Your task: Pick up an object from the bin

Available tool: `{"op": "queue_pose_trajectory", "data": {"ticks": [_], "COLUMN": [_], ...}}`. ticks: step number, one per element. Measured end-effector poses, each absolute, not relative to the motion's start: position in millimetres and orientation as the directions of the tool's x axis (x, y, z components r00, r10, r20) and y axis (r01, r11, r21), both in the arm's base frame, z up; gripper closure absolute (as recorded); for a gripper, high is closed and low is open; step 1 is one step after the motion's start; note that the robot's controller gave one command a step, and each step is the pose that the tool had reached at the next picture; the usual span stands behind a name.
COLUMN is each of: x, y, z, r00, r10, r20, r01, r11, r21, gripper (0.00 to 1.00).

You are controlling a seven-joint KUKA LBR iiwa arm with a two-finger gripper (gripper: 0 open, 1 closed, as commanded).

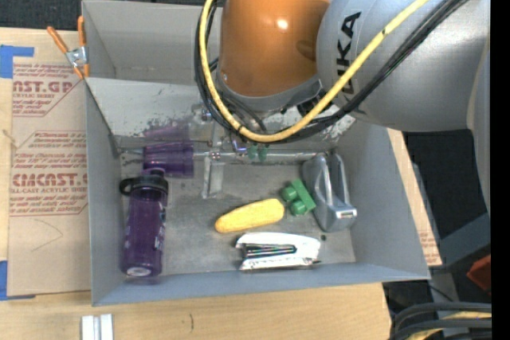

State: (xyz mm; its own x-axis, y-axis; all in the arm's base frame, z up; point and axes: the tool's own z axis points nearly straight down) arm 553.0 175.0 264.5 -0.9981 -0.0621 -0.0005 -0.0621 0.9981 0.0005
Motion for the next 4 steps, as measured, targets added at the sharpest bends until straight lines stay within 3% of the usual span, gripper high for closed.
{"op": "queue_pose_trajectory", "data": {"ticks": [1,2,3,4], "x": [558.4,537.7,525.6,520.4], "y": [170,153,140,101], "z": [248,225,210,171], "r00": [-0.984,-0.978,-0.992,-0.994], "r10": [-0.176,-0.21,-0.129,-0.113], "r20": [-0.006,-0.002,-0.003,-0.012], "r01": [-0.176,-0.21,-0.129,-0.113], "r11": [0.984,0.978,0.992,0.994], "r21": [0.004,0.0,0.004,0.005], "gripper": [0.0,0.0,0.0,0.0]}}
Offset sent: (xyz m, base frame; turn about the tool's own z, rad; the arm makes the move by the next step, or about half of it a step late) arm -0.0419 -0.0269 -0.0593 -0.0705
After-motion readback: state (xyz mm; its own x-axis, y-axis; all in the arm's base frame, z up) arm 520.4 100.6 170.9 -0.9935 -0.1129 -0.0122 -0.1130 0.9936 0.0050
